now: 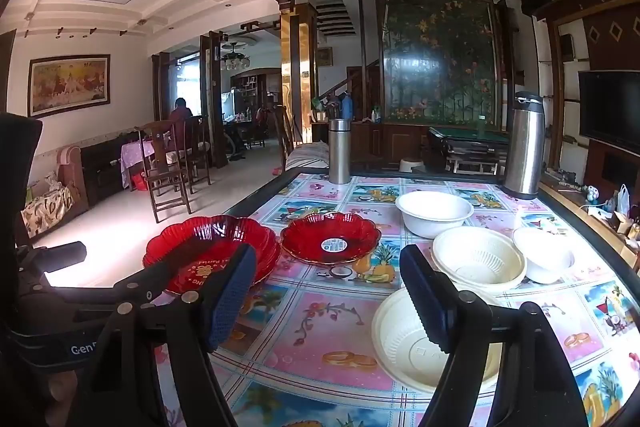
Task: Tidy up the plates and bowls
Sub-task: 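Move the left tool toward the large red wedding plate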
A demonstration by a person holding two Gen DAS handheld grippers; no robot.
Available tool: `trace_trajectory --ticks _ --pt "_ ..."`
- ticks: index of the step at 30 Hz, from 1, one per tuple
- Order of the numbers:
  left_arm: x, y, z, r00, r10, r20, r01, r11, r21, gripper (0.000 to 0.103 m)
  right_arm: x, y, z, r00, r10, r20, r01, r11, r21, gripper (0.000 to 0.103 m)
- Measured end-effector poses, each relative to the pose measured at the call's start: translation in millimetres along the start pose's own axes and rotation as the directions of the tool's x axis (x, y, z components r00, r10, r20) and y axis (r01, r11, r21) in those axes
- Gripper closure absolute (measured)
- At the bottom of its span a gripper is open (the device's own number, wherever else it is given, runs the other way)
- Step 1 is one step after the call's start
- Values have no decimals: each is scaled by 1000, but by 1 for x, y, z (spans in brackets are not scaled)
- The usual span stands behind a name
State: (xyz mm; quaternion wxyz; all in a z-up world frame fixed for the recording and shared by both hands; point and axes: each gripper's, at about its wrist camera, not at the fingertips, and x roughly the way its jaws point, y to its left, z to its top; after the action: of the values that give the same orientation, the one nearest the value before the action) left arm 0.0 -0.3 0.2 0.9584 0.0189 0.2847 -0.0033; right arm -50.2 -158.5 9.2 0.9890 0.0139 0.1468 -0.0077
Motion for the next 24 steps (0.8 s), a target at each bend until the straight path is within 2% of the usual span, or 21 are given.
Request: trace_trajectory --ticks 24 --pt "2 -12 0 1000 -12 -23 13 1000 22 0 -3 -20 4 999 -42 10 42 999 34 27"
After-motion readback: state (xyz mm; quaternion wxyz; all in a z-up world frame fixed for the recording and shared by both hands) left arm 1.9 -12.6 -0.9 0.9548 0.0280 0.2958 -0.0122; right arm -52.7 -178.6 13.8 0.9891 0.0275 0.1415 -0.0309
